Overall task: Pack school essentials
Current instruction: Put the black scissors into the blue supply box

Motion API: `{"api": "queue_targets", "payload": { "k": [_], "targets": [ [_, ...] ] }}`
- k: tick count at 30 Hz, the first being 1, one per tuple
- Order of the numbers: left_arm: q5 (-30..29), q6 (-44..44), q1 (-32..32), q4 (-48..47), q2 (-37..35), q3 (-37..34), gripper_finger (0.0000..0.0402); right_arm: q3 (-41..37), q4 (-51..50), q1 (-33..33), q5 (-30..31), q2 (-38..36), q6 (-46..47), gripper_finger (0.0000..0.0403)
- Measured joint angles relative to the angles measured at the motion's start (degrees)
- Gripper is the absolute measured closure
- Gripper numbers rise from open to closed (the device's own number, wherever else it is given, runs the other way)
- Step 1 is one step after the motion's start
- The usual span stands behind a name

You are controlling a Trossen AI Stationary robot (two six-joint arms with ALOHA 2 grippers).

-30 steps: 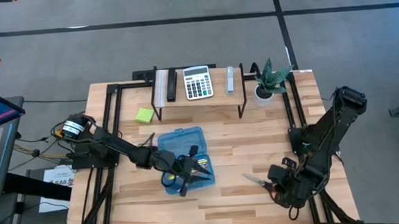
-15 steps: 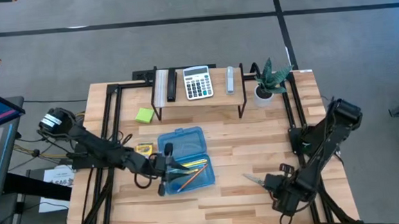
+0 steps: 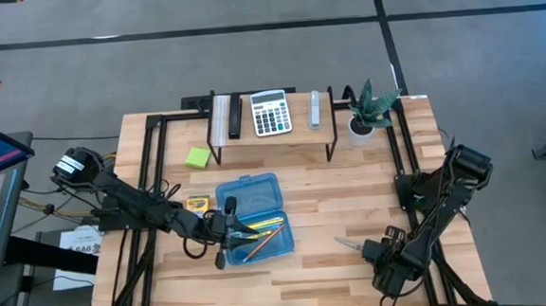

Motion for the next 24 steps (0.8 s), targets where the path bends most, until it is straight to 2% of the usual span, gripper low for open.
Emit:
{"api": "queue_targets", "payload": {
  "k": [6,15,21,24],
  "targets": [
    [0.12,-0.04,0.00,0.04,0.00,0.01,0.0332,-2.92,4.32,0.14,0.04,0.01,-0.48,0.0208],
    [0.06,-0.28,0.00,0.12,0.04,0.02,0.0332,-3.18,4.93,-3.01,0.75,-0.77,-7.13,0.0339],
    [0.04,-0.47,0.00,0.13,0.04,0.02,0.0332,-2.59,2.30,-5.18,1.10,-1.08,-9.67,0.0349],
    [0.02,-0.47,0.00,0.13,0.04,0.04,0.0332,-1.08,-1.18,-6.05,4.84,-0.89,-10.80,0.0351]
  ]
}}
